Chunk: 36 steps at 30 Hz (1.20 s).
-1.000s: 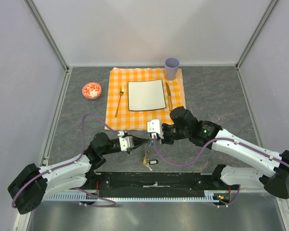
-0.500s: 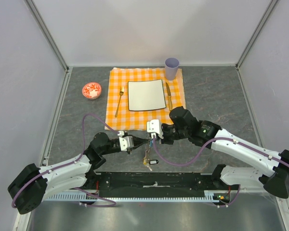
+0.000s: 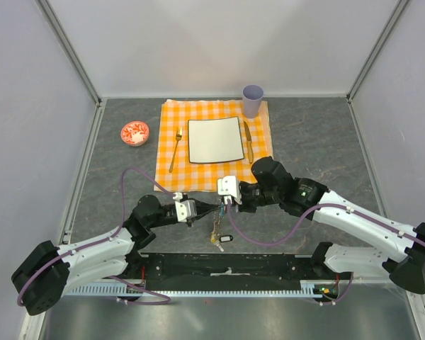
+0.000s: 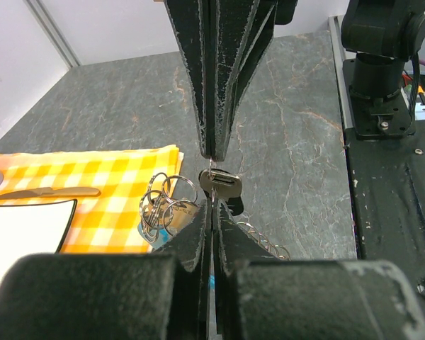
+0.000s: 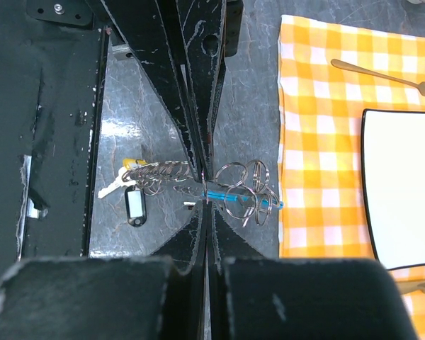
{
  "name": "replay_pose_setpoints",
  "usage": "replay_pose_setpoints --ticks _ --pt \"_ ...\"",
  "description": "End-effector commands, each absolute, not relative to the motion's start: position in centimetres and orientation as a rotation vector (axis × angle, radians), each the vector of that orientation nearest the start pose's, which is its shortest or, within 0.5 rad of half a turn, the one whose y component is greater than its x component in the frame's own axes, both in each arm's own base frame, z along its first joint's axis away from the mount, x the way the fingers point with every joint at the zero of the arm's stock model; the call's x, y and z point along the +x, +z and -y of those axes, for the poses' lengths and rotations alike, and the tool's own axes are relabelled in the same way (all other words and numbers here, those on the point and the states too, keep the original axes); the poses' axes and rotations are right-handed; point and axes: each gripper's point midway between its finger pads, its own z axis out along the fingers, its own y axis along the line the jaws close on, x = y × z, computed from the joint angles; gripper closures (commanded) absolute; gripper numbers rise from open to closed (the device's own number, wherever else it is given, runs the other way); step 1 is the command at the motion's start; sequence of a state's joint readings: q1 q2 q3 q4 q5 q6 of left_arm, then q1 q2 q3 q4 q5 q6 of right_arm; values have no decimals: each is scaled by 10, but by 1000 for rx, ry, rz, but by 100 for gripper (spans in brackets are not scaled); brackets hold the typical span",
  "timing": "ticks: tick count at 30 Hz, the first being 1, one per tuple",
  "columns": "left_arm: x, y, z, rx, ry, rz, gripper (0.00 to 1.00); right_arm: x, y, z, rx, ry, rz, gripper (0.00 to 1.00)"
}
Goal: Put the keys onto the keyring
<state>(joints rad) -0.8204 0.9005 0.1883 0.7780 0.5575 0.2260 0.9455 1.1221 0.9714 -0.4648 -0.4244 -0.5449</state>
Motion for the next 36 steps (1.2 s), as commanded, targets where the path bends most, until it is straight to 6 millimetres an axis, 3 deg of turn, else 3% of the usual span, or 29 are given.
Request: replay_pose_setpoints --ticks 1,14,36 --pt "153 212 289 1108 -893 -1006 98 149 215 -308 -1657 726 -1399 100" --pt "152 213 289 1112 -895 -1005 98 152 208 -310 -1663 719 -1421 100" --pt "152 211 290 1115 -901 -1006 98 156 213 -309 -1639 696 -1420 100"
